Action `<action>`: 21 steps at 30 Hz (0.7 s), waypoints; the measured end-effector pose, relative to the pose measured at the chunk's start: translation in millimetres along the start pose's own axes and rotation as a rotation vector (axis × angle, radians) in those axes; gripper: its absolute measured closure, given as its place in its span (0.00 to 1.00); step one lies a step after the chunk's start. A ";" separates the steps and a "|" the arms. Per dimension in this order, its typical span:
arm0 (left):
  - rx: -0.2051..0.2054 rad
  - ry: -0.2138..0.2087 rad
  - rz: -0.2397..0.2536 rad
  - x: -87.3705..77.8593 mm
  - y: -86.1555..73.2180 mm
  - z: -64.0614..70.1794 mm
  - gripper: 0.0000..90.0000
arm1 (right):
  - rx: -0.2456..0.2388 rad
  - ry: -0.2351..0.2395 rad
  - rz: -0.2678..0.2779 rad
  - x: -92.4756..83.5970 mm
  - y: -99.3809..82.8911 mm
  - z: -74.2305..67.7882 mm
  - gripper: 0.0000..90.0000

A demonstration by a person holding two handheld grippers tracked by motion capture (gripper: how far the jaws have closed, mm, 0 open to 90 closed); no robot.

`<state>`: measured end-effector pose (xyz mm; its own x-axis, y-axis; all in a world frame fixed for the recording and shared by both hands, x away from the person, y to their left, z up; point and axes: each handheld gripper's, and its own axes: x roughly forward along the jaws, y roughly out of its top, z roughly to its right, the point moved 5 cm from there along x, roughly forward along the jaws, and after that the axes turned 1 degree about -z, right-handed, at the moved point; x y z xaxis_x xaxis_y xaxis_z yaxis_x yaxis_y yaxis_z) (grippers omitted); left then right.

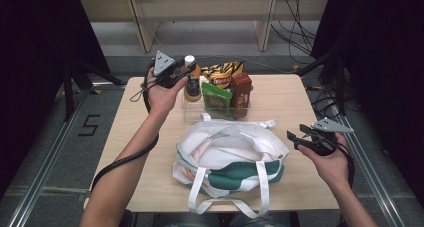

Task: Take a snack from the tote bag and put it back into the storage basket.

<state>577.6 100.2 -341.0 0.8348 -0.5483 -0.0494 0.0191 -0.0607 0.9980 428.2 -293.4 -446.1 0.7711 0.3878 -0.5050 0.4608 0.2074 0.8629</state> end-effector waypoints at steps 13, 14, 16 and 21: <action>-0.005 0.010 -0.028 4.5 -12.4 -5.9 0.66 | 0.003 -0.008 0.004 0.0 -0.1 0.4 0.48; -0.016 0.013 -0.028 5.0 -13.3 -6.1 0.66 | -0.010 -0.004 0.006 0.3 0.3 1.3 0.48; -0.012 0.014 -0.032 6.0 -15.0 -7.5 0.66 | 0.003 -0.001 -0.004 -0.2 -0.4 0.0 0.48; -0.015 0.017 -0.043 7.5 -18.9 -8.6 0.66 | 0.004 -0.002 -0.004 0.0 -0.7 -1.0 0.48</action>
<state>588.2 104.4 -359.9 0.8422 -0.5312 -0.0921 0.0635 -0.0719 0.9954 427.4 -292.7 -446.7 0.7703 0.3852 -0.5082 0.4651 0.2057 0.8610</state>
